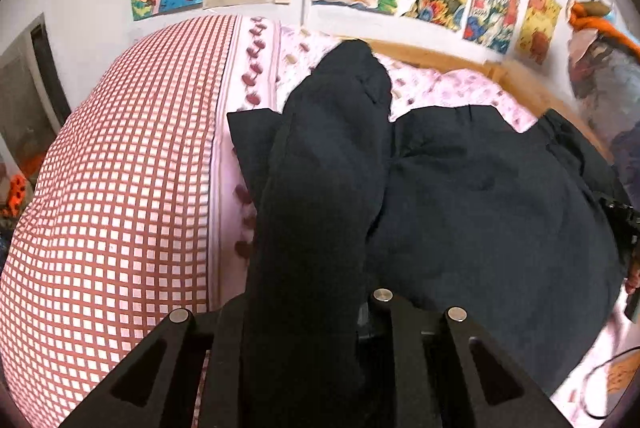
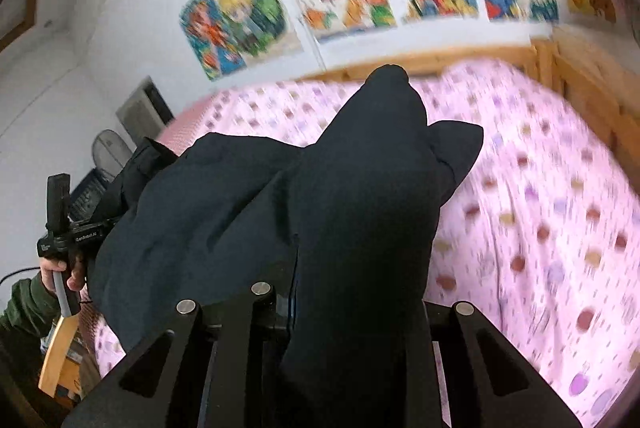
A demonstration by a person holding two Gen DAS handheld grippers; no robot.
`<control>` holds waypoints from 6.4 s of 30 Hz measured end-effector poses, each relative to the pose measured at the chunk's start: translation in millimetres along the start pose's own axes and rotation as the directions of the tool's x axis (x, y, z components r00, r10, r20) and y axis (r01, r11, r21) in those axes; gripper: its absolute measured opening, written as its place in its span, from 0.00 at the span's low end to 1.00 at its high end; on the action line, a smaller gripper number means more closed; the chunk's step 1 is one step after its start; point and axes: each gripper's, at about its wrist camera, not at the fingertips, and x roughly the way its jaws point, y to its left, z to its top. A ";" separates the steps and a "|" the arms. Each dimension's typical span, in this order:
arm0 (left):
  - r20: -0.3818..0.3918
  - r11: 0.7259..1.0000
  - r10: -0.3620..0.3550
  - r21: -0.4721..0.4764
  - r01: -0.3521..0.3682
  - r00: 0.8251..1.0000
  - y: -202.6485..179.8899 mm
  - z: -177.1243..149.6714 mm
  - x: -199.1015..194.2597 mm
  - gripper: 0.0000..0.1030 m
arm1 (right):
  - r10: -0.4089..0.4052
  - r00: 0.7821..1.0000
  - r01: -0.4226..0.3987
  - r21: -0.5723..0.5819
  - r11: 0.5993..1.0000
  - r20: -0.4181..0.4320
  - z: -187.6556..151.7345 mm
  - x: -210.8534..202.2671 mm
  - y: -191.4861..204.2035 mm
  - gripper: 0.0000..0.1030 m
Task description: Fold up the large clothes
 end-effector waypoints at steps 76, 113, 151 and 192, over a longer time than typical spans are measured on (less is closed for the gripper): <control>0.441 0.978 0.199 -0.041 -0.202 0.875 -118.9 -97.5 -283.5 1.00 | -0.195 0.963 0.232 -0.200 0.952 0.186 -53.7 -239.9 209.7 0.98; 0.459 0.986 0.164 -0.049 -0.159 0.873 -117.5 -221.1 -273.6 1.00 | -0.189 0.896 0.260 -0.130 0.957 0.402 -195.5 -222.3 197.3 0.99; 0.358 0.974 0.226 -0.105 -0.201 0.906 -106.3 -268.3 -233.7 1.00 | -0.235 0.904 0.307 -0.159 0.938 0.358 -245.4 -201.2 205.2 0.98; 0.359 0.973 0.231 -0.101 -0.208 0.904 -109.5 -270.3 -235.3 1.00 | -0.249 0.907 0.308 -0.132 0.942 0.341 -249.9 -197.1 190.4 0.98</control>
